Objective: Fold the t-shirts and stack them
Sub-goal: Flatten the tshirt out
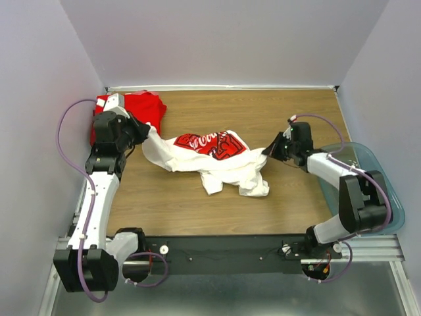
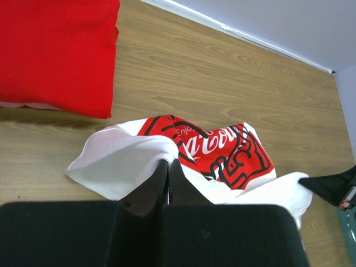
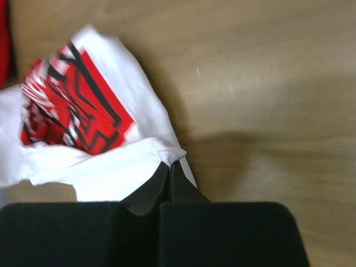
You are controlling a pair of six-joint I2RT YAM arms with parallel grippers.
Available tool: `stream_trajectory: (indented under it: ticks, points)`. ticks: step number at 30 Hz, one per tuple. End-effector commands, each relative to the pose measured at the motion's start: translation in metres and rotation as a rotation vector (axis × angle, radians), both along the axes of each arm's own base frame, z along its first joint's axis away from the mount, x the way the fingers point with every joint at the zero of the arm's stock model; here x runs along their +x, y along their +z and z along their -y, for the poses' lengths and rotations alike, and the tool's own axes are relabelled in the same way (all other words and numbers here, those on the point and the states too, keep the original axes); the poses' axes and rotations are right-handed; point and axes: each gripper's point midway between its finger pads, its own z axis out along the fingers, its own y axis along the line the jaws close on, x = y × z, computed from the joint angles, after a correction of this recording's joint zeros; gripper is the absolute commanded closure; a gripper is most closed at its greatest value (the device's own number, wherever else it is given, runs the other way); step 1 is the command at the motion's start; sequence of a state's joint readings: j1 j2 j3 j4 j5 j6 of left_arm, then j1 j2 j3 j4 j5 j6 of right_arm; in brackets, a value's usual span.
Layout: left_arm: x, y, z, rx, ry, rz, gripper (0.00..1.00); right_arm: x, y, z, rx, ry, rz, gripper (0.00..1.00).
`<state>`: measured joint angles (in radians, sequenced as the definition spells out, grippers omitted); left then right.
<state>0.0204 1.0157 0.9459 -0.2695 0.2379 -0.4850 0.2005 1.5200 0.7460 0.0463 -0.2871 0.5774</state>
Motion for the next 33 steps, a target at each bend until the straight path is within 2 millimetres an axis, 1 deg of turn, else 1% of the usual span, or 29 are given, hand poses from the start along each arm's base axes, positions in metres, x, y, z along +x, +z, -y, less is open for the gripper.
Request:
stream_trajectory:
  ticks: [1, 2, 3, 4, 5, 6, 7, 9, 10, 11, 12, 13, 14, 15, 17, 18, 19, 20, 21, 22, 24, 25, 26, 27, 28, 29, 30, 32, 33]
  points:
    - [0.03, 0.061, -0.006, -0.025, 0.04, 0.143, 1.0, 0.036, 0.075, 0.026, -0.002, -0.037, 0.146, 0.99]
    - [0.041, 0.062, -0.006, -0.028, 0.04, 0.135, 1.0, 0.04, 0.084, 0.032, -0.008, -0.048, 0.146, 1.0]
    - [0.046, 0.072, -0.006, -0.036, 0.043, 0.15, 1.0, 0.048, 0.097, 0.043, -0.009, -0.07, 0.169, 1.0]
    - [0.051, 0.1, -0.006, -0.042, 0.04, 0.209, 1.0, 0.063, 0.128, 0.048, -0.007, -0.08, 0.234, 1.0]
    - [0.06, 0.105, -0.005, -0.051, 0.037, 0.214, 1.0, 0.066, 0.141, 0.052, -0.008, -0.087, 0.245, 1.0]
    - [0.063, 0.134, -0.004, -0.066, 0.039, 0.27, 1.0, 0.073, 0.156, 0.058, -0.011, -0.1, 0.273, 1.0]
    - [0.067, 0.147, -0.005, -0.073, 0.042, 0.3, 1.0, 0.083, 0.191, 0.061, -0.007, -0.107, 0.344, 1.0]
    - [0.075, 0.169, -0.004, -0.09, 0.037, 0.34, 1.0, 0.091, 0.227, 0.062, -0.009, -0.108, 0.416, 0.99]
    - [0.072, 0.204, -0.002, -0.098, 0.026, 0.419, 1.0, 0.096, 0.258, 0.062, -0.007, -0.106, 0.48, 1.0]
    - [0.073, 0.215, 0.003, -0.1, -0.004, 0.447, 1.0, 0.096, 0.274, 0.062, -0.008, -0.104, 0.506, 1.0]
    - [0.07, 0.232, 0.007, -0.099, -0.03, 0.49, 1.0, 0.095, 0.289, 0.063, -0.015, -0.1, 0.538, 1.0]
    - [0.061, 0.262, 0.012, -0.092, -0.069, 0.575, 1.0, 0.093, 0.315, 0.063, -0.017, -0.098, 0.59, 0.99]
    - [0.054, 0.278, 0.013, -0.088, -0.078, 0.617, 1.0, 0.09, 0.328, 0.064, -0.026, -0.1, 0.619, 0.99]
    - [0.045, 0.299, 0.014, -0.081, -0.086, 0.672, 1.0, 0.082, 0.346, 0.067, -0.045, -0.104, 0.667, 1.0]
    - [0.032, 0.317, 0.014, -0.066, -0.089, 0.726, 1.0, 0.07, 0.373, 0.072, -0.071, -0.115, 0.734, 1.0]
    - [0.017, 0.332, 0.015, -0.06, -0.094, 0.769, 1.0, 0.054, 0.4, 0.077, -0.103, -0.131, 0.806, 0.99]
    - [0.009, 0.337, 0.016, -0.055, -0.097, 0.786, 1.0, 0.046, 0.411, 0.08, -0.12, -0.141, 0.839, 0.99]
    - [-0.016, 0.359, 0.018, -0.039, -0.111, 0.862, 1.0, 0.025, 0.437, 0.087, -0.155, -0.168, 0.912, 0.99]
    - [-0.016, 0.359, 0.018, -0.039, -0.111, 0.863, 1.0, 0.026, 0.438, 0.091, -0.176, -0.182, 0.916, 0.99]
    - [-0.028, 0.369, 0.018, -0.032, -0.113, 0.896, 1.0, 0.005, 0.457, 0.095, -0.19, -0.203, 0.969, 0.99]
    - [-0.057, 0.389, 0.018, -0.001, -0.109, 0.969, 1.0, -0.015, 0.48, 0.107, -0.236, -0.257, 1.036, 0.99]
    - [-0.068, 0.396, 0.016, 0.014, -0.096, 0.996, 1.0, -0.036, 0.497, 0.111, -0.243, -0.279, 1.086, 0.99]
    - [-0.09, 0.409, 0.012, 0.023, -0.066, 1.049, 1.0, -0.046, 0.506, 0.116, -0.266, -0.307, 1.11, 1.0]
    - [-0.104, 0.419, 0.007, 0.056, -0.037, 1.093, 1.0, -0.061, 0.522, 0.119, -0.269, -0.325, 1.153, 1.0]
    - [-0.124, 0.43, 0.001, 0.067, 0.003, 1.139, 1.0, -0.077, 0.532, 0.121, -0.271, -0.341, 1.181, 1.0]
    - [-0.134, 0.437, -0.001, 0.079, 0.022, 1.167, 1.0, -0.085, 0.54, 0.123, -0.276, -0.353, 1.202, 1.0]
    - [-0.151, 0.45, -0.004, 0.098, 0.042, 1.209, 1.0, -0.094, 0.548, 0.127, -0.285, -0.374, 1.221, 0.99]
    - [-0.17, 0.465, -0.011, 0.121, 0.09, 1.256, 1.0, -0.116, 0.567, 0.129, -0.281, -0.394, 1.271, 1.0]
    - [-0.178, 0.471, -0.012, 0.125, 0.103, 1.274, 1.0, -0.121, 0.573, 0.13, -0.282, -0.397, 1.285, 1.0]
